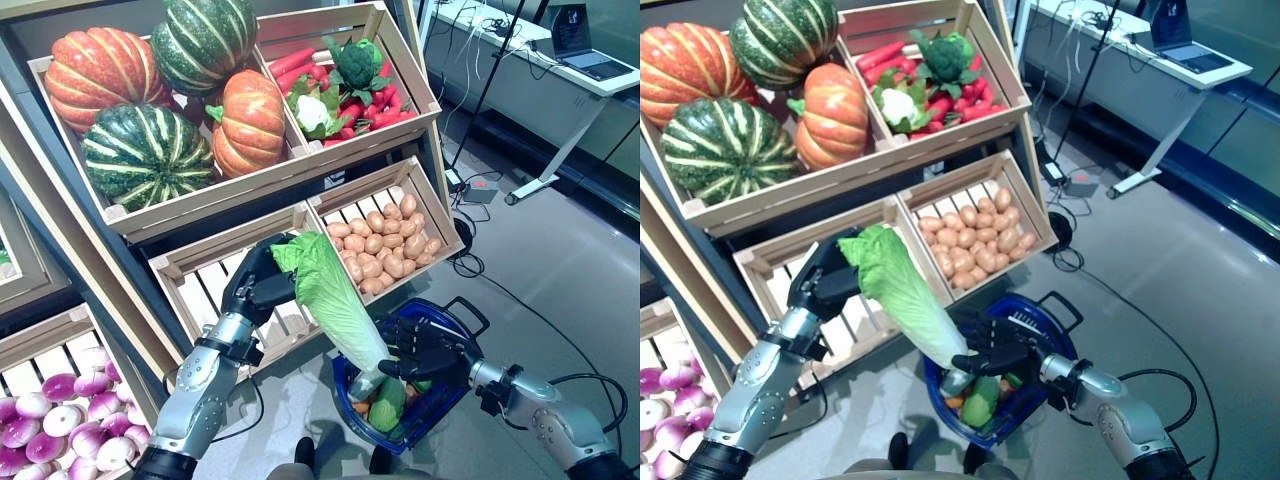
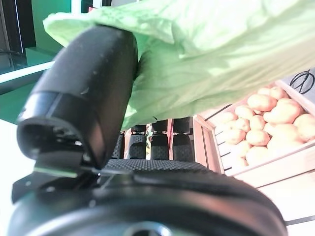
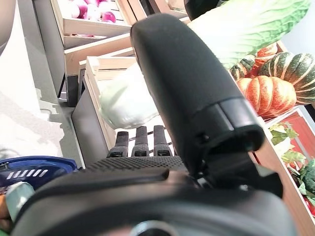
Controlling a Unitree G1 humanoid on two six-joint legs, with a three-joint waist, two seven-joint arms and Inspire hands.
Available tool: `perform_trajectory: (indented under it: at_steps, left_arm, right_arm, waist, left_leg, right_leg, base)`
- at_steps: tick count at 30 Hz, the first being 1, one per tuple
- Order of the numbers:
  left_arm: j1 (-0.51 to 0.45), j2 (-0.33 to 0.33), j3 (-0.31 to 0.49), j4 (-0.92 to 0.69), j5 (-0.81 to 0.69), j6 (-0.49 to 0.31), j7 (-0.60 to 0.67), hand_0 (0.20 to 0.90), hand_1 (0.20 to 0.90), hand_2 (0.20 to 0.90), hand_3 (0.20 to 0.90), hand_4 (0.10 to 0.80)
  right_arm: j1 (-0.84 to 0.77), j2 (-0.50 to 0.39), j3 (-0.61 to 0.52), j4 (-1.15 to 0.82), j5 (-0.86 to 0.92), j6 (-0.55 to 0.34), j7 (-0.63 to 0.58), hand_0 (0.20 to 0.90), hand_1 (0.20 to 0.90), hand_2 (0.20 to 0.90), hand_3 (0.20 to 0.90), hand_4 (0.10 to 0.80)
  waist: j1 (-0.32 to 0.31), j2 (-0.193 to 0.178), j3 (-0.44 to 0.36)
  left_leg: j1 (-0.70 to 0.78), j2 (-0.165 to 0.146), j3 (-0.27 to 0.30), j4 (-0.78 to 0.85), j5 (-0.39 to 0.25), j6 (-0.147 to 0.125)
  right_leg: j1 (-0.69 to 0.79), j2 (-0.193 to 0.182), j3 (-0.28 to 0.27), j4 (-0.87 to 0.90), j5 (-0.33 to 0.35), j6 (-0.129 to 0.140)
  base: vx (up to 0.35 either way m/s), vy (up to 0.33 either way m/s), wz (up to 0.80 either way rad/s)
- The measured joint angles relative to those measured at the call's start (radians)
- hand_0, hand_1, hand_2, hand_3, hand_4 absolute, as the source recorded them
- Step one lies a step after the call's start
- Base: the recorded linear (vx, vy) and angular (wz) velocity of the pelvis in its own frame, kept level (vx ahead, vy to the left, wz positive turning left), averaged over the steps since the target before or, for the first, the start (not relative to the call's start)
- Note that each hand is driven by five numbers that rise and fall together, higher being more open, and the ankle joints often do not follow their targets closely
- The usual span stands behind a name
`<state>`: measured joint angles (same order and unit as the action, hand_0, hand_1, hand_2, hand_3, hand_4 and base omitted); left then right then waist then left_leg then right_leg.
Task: Put vegetables into the basket
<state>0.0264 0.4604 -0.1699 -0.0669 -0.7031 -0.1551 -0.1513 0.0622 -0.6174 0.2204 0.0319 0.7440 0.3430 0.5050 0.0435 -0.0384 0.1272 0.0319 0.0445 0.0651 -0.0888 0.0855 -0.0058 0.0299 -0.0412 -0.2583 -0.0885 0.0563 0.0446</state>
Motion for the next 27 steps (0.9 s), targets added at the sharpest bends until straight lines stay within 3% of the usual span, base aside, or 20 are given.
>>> perform_trajectory:
  at_steps: [14,26,27]
  left_arm:
    - [0.0,-0.001,-0.045,0.0,-0.023,0.0,-0.017,0.3,0.3,0.3,0.3,0.4]
    - [-0.001,0.001,-0.092,0.0,-0.087,0.011,-0.106,0.3,0.3,0.3,0.3,0.4]
    - [-0.001,0.002,-0.093,0.0,-0.092,0.015,-0.113,0.3,0.3,0.3,0.3,0.4]
  right_arm:
    - [-0.031,0.011,0.08,0.011,-0.001,0.009,-0.017,0.9,0.9,0.9,0.9,0.8]
    - [-0.055,0.032,0.121,0.023,-0.001,0.025,-0.057,0.9,0.9,0.9,0.9,0.8]
    - [-0.055,0.032,0.121,0.023,-0.001,0.025,-0.057,0.535,0.535,0.535,0.535,0.557]
  waist:
    - [0.002,0.012,-0.007]
    - [0.001,0.021,-0.013]
    - [0.0,0.021,-0.013]
  left_leg:
    - [0.001,-0.001,-0.004,0.0,0.0,0.0]
    - [0.008,-0.001,-0.005,0.0,-0.006,0.0]
    - [0.008,-0.001,-0.005,0.0,-0.006,0.0]
  right_leg:
    - [0.003,0.0,0.001,0.0,0.002,-0.003]
    - [0.01,0.0,0.002,0.0,-0.002,0.002]
    - [0.01,0.0,0.003,0.0,-0.002,0.002]
  base:
    - [0.0,0.0,0.0]
    - [0.0,0.0,0.0]
    - [0.0,0.0,0.0]
